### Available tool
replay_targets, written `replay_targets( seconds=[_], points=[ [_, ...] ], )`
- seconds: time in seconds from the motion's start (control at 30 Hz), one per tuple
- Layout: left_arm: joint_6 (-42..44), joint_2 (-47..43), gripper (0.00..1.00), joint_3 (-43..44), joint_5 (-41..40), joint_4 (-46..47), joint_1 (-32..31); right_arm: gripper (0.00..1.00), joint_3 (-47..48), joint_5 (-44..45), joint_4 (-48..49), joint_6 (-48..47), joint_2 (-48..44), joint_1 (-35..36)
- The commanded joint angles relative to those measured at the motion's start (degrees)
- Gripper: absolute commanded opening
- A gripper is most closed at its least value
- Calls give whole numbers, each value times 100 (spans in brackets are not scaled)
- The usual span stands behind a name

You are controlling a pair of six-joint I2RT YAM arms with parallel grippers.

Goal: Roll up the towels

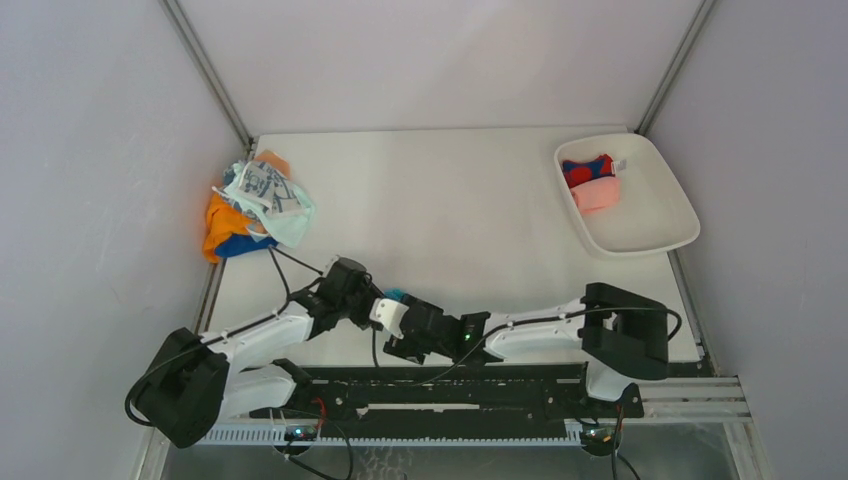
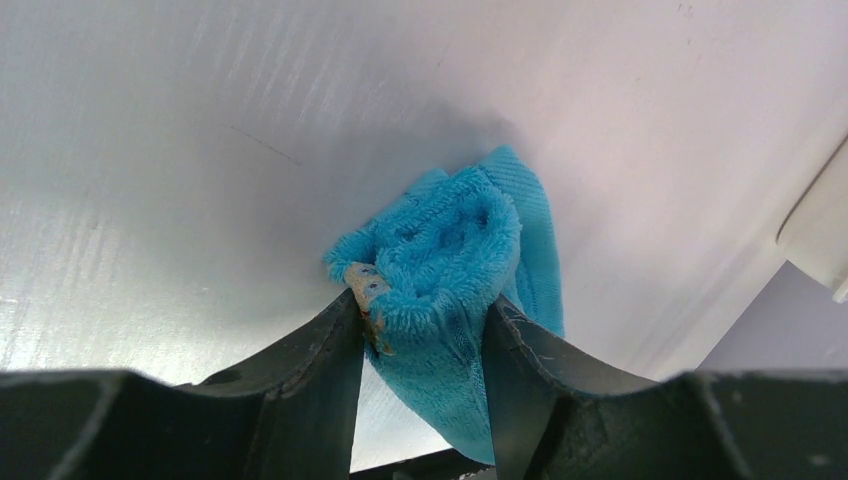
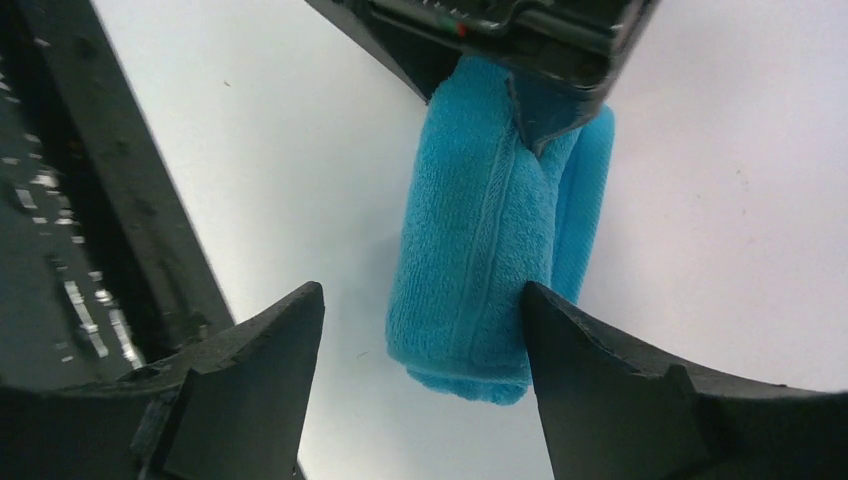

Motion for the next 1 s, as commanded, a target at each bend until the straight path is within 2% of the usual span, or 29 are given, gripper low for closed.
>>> replay_targets(
  seconds=[0.0,0.1,0.2,0.3,0.43,0.7,0.97],
  points=[
    [228,191,49,70,3,-480,-22,70,298,847,-28,-486,435,250],
    [190,190,52,65,69,-440,-19,66,334,850,-62,-512,744,287],
    [142,77,58,70,90,-410,-19,57,334,597,-132,-449,833,197],
    [53,-224,64,36,36,-412,-16,41,258,-148,-163,-180,699,-97],
    [-5,-672,68,-7,-47,-473,28,29,98,-1293,-126,73,466,-597],
    [-70,-886,70,-204,-60,-461,137,26,-135,-3061,173,466,485,-1363],
    [40,-407,69,-105,-50,-94,223,25,-155,-3799,217,499,661,-1599]
  ],
)
